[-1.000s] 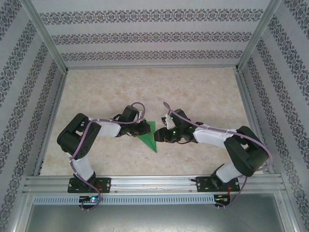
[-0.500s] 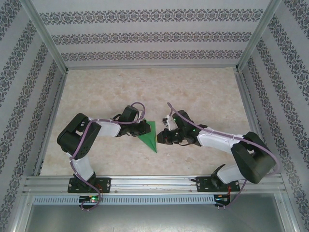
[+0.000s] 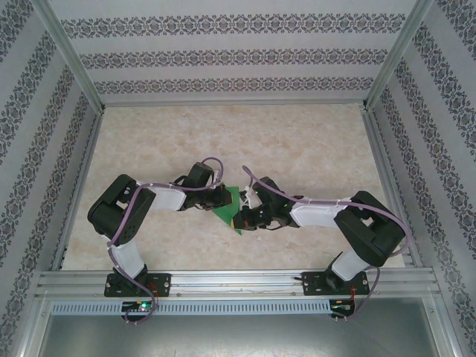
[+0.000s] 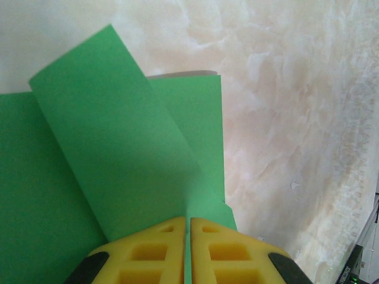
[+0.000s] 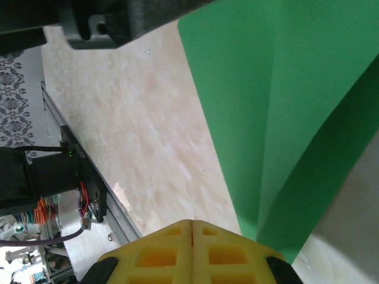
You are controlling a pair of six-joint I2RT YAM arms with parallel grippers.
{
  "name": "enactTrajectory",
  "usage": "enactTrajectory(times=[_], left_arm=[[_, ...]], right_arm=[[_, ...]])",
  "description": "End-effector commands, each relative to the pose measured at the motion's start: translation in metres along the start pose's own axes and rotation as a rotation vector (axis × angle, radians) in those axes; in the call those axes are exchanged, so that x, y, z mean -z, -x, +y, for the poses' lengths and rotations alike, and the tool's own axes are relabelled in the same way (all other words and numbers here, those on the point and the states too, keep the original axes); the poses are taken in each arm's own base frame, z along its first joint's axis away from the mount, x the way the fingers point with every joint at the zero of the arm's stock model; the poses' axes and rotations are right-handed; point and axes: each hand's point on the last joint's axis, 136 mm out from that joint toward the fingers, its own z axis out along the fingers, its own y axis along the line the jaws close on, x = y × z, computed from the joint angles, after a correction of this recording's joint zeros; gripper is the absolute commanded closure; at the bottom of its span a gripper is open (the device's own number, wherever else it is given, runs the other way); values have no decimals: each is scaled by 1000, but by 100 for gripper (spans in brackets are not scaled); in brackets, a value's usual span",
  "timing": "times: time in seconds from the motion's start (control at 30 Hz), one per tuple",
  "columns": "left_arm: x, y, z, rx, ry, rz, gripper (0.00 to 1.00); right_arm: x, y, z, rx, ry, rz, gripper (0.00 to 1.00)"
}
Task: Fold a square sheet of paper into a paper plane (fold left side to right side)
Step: Fourth fold the wing at the center of the table.
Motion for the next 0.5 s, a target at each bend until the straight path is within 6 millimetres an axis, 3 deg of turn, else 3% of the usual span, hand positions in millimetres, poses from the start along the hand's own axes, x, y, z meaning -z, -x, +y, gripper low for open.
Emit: enactTrajectory(times=[0.0,0.47], left_arm=[[1,-24,42,67,154,51,89],[2,-23,42,67,154,51,89]], right_arm=[[-6,8,7,19,7,-15,98],[-14,-5,-17,-23,-56,19,98]])
